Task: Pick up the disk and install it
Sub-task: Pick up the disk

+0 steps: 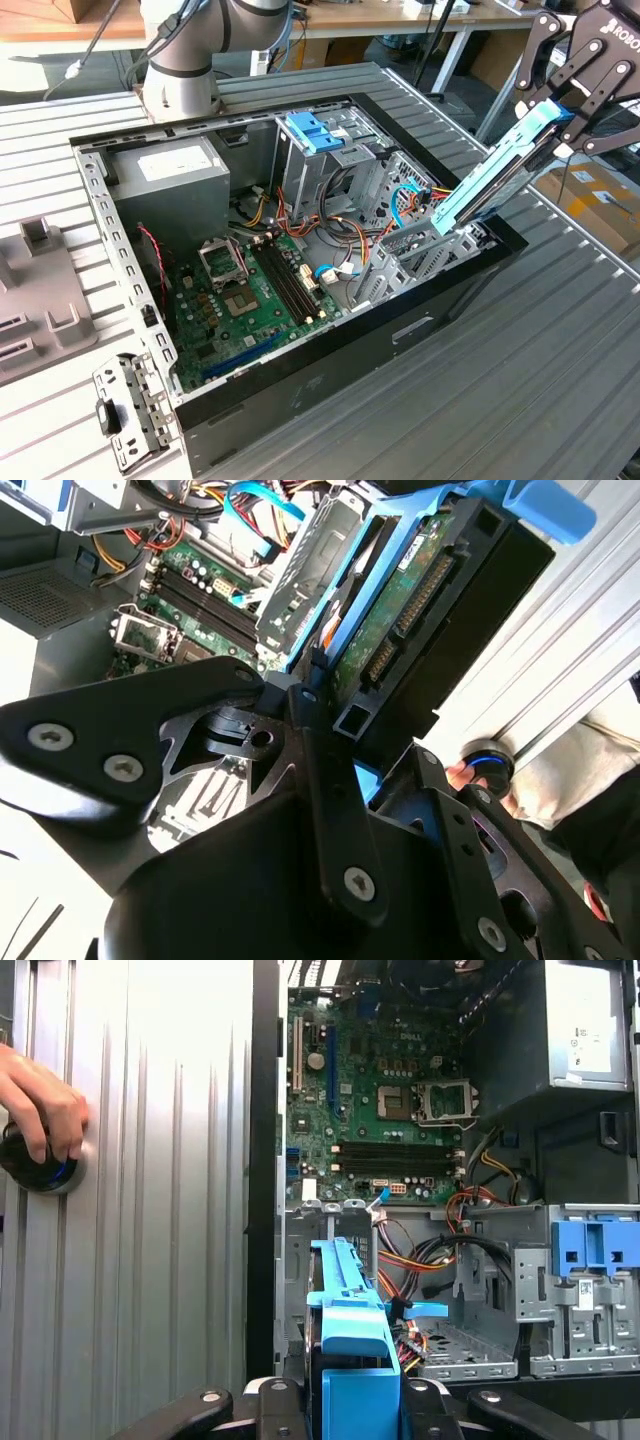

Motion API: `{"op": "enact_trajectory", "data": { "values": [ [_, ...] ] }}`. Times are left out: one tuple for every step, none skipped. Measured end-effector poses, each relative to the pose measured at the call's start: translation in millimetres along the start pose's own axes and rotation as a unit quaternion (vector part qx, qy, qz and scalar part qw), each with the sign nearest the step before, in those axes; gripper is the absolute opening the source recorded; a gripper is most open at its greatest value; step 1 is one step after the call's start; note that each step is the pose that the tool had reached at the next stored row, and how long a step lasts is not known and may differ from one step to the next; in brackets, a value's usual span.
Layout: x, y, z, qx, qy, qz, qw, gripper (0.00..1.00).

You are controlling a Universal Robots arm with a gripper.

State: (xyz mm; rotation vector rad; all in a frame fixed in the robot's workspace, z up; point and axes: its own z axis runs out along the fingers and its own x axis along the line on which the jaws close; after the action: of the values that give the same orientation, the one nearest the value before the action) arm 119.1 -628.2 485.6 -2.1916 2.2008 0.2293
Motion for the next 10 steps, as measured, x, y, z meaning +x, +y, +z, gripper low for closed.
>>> {"op": "enact_trajectory", "data": {
  "values": [
    [0.0,-0.1,0.0,0.0000,0.0000,0.000,1.00000,0.36],
    [-0.7,-0.2,0.2,0.0000,0.0000,0.000,1.00000,0.36],
    [-2.3,-0.2,0.4,0.0000,0.0000,0.000,1.00000,0.36],
    [-3.3,-0.2,0.5,0.0000,0.0000,0.000,1.00000,0.36],
    [-4.6,-0.2,0.7,0.0000,0.0000,0.000,1.00000,0.36],
    [-6.7,0.0,0.9,0.0000,0.0000,0.000,1.00000,0.36],
    [-7.3,0.0,1.0,0.0000,0.0000,0.000,1.00000,0.36],
    [-7.4,0.0,1.1,0.0000,0.0000,0.000,1.00000,0.36],
    [-7.4,0.0,1.1,0.0000,0.0000,0.000,1.00000,0.36],
    [-7.4,0.0,1.0,0.0000,0.0000,0.000,1.00000,0.36]
  ]
}}
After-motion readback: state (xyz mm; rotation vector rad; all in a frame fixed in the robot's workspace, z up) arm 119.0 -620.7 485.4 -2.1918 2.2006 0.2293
